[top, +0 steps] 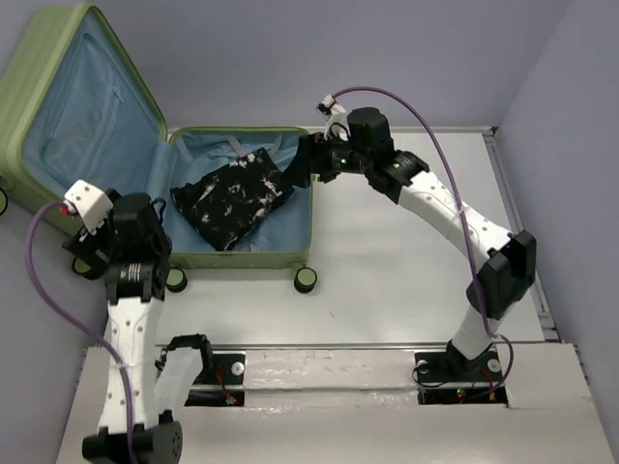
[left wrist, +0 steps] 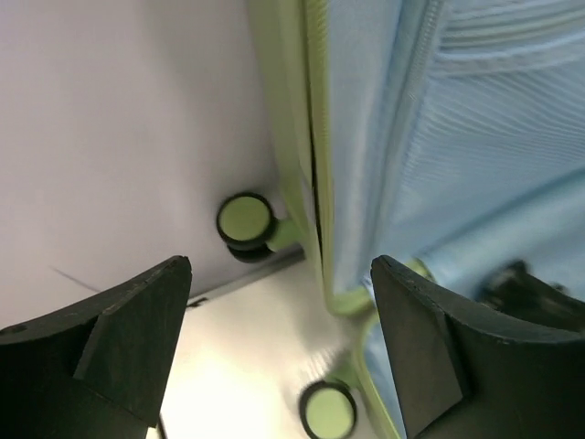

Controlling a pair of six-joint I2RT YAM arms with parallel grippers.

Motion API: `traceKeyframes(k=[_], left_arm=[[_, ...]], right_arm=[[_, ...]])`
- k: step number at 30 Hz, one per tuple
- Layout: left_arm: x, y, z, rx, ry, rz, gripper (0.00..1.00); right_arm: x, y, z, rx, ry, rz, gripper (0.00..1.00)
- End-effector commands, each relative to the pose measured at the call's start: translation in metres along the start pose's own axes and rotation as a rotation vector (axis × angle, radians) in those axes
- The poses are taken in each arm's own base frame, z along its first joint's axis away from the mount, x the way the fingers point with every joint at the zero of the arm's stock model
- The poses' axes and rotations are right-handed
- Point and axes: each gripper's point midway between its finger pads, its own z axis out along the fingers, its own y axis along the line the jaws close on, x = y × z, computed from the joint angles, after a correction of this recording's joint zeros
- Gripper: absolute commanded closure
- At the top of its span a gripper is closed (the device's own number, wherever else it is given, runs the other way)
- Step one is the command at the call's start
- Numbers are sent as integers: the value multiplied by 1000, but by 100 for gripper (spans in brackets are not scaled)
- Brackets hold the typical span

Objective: Pack the luggage

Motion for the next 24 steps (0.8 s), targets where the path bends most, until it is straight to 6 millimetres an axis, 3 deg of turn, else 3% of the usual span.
traceKeyframes(k=[1,2,4,5,9,11,12,13,14,16,17,20,21,22,23,24], left_arm=[[-39,11,29,-196,-83,-51,12],[-49,13,29,-220,-97,-75,13],[-51,7,36,-252,-90,-39,14],[-53,6,38,-263,-91,-30,18],[-41,0,50,-303,-83,25,31],[-37,-2,53,-301,-78,37,47],[-37,-4,54,-286,-80,28,65],[-37,-5,53,-277,-83,22,65],[-37,-6,53,-262,-84,19,82],[-34,-10,53,-230,-81,20,94],[-32,-14,51,-204,-79,17,94],[-29,-20,45,-154,-82,21,94],[-29,-24,42,-135,-84,26,94],[-30,-35,30,-74,-89,28,94],[-29,-39,23,-57,-97,31,94],[-30,-48,9,-1,-110,21,94]], right_arm=[[52,-19,-3,21,59,-36,1],[57,-20,-7,25,59,-35,1],[68,-29,-6,50,57,-30,1],[83,-41,-5,87,76,-7,1],[103,-85,0,274,81,26,2],[114,-114,2,399,94,40,4],[123,-132,3,478,119,48,6],[120,-130,2,479,120,50,7],[130,-141,8,510,143,58,7],[136,-144,16,495,165,66,8],[143,-144,25,468,185,85,12],[155,-145,36,433,203,118,39],[155,-146,37,434,194,123,72],[161,-150,35,451,194,137,86],[162,-151,35,452,187,136,93],[159,-149,36,441,169,132,93]])
